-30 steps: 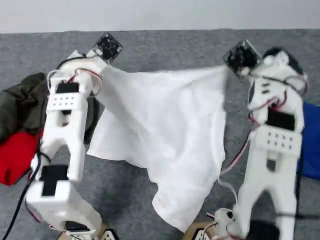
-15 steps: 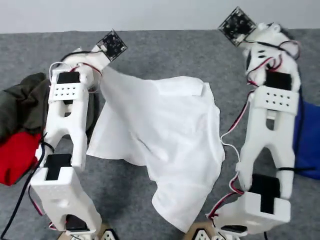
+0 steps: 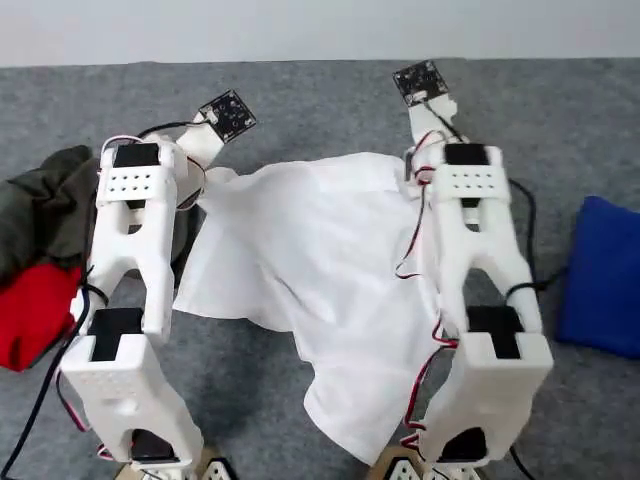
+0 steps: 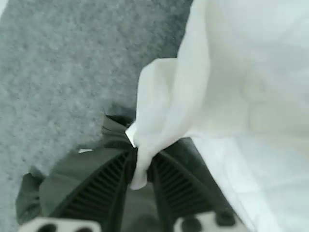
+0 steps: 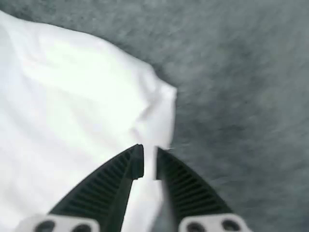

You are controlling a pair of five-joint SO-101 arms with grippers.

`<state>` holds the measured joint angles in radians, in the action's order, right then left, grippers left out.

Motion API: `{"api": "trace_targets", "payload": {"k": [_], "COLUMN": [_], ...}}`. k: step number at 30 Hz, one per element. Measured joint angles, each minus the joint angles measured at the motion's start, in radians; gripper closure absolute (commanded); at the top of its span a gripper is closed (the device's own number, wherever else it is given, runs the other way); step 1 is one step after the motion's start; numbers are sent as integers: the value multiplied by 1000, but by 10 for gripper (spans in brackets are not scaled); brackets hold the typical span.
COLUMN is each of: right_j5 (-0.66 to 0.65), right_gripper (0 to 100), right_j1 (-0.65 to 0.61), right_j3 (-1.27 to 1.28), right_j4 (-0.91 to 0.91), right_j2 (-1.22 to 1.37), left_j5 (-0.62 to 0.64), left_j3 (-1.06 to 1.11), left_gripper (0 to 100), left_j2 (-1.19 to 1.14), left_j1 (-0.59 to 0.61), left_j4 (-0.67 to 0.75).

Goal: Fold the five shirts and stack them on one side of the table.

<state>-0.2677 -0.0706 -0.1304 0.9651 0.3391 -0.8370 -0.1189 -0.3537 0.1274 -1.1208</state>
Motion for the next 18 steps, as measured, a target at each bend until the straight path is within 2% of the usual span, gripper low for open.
{"api": "trace_targets", "payload": {"k": [3, 7, 18], "right_j5": [141, 267, 405], "right_gripper": [778, 779, 779], "right_j1": [-21, -60, -57], "right_j3": [0, -23, -368], "right_j4": [0, 0, 8], "right_j2": [34, 86, 381], "left_j5": [0, 0, 0], "left_j3": [0, 0, 0], "left_gripper": [994, 994, 994], "left_j2": [0, 0, 0], "left_j1": [0, 0, 0], "left_j4": [-6, -6, -6]}}
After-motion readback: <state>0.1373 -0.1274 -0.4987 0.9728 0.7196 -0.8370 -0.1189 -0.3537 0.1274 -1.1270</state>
